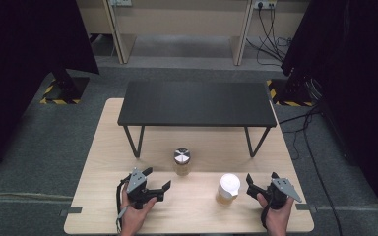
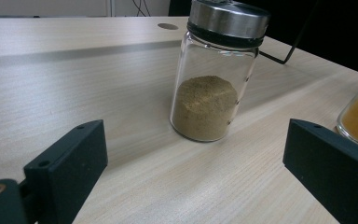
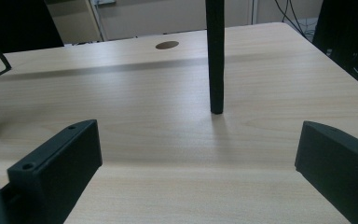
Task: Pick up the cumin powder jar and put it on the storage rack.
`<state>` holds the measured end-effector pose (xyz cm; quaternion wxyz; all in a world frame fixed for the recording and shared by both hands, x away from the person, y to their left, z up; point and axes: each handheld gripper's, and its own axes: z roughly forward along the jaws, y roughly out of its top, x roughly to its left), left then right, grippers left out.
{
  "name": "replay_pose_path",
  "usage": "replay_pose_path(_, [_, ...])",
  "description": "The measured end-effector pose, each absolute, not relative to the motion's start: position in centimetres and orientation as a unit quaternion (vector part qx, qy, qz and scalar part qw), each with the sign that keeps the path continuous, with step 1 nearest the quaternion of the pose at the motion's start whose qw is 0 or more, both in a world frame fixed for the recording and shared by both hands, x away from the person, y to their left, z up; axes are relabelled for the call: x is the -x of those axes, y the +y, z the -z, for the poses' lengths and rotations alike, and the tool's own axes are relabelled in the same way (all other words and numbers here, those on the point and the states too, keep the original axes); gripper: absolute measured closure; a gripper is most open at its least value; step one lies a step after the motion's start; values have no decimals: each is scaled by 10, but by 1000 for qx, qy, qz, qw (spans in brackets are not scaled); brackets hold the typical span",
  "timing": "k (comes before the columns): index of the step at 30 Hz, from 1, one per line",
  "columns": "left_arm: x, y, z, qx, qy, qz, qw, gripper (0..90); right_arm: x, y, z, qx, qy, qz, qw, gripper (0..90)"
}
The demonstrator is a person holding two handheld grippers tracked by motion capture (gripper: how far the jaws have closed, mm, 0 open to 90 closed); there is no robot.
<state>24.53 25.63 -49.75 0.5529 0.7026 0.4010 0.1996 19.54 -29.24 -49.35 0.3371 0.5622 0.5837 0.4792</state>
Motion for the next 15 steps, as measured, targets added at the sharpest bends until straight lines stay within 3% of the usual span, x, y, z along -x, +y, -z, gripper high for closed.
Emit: replay_pose_path(15, [-246, 256, 497, -705, 401, -196, 551, 53, -195, -291, 494, -557, 587, -478, 340, 4])
